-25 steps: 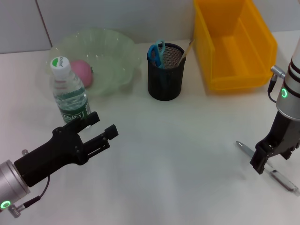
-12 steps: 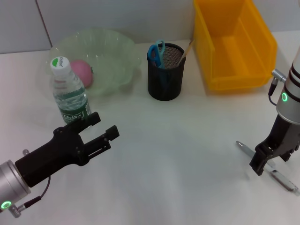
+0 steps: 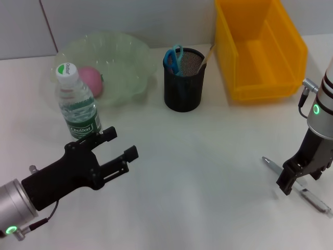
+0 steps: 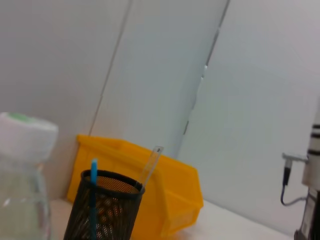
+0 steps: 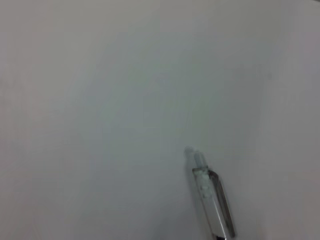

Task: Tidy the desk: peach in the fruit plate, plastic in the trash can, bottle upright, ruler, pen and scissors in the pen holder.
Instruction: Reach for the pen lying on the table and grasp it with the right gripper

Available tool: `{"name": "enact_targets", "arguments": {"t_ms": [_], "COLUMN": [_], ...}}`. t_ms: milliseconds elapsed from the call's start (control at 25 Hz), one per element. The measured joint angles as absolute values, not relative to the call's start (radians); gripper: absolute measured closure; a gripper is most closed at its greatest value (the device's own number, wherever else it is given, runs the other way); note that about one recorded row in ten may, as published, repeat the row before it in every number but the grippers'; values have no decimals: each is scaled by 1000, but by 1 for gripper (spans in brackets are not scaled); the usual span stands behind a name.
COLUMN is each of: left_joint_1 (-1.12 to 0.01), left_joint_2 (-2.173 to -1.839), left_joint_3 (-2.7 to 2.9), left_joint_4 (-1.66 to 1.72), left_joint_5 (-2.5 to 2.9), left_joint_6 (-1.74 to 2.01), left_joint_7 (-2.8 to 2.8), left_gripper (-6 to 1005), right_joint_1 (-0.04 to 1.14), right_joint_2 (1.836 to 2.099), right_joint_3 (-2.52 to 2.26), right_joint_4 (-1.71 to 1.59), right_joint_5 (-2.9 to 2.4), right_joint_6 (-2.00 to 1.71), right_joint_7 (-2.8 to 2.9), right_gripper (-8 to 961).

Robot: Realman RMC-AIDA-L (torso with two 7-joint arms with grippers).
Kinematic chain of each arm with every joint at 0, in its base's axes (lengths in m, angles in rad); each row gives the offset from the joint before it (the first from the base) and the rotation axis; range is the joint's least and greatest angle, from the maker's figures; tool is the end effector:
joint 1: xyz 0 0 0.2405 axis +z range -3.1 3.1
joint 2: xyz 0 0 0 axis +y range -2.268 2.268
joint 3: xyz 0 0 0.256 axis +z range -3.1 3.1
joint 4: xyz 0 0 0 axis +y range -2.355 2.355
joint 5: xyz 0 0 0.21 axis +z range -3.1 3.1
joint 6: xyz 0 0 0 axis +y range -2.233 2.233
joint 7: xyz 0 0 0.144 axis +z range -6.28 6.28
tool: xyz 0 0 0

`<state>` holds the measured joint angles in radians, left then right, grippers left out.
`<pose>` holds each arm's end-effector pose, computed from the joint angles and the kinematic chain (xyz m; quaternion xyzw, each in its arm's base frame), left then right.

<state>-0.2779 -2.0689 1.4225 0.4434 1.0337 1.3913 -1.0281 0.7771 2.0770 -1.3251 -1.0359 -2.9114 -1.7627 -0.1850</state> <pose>-0.2757 0.2687 -0.0528 -0.8725 -0.2419 -0.3805 0.1885 0.2234 0.3489 0.0050 0.5335 0.7453 0.1889 0.3525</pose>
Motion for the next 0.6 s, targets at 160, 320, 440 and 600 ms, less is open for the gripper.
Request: {"name": "enact_targets", "arguments": {"t_ms": [160,320,440,600], "left_joint_1": [-278,-269,-253,-243], "left_joint_2": [-2070,-2062,-2061,-2061], "left_joint_3": [1436,1456,1451,1450], "left_joint_4": [444,505,545,557], "left_joint_5": [1036,1129,1158,1164], "left_joint_6": [1391,1381,1359,1347], "left_joint_7": [-974,-975,-991,-997], "left_gripper": [215,215,214,214], "right_joint_1": [776,776,776,760], "right_joint_2": [2077,2077,2077,2081], "right_joint_3": [-1324,-1324,-1324,-1330], "right_joint_4": [-1032,-1028,-1028,-1046], "right_joint_5": [-2911,-2908,-2907,-2907], "right_joint_6": [-1756,-1753,-1753,-1749], "right_joint_7": [-182,-180,-176,-176], "right_gripper": [157,157,157,158]}}
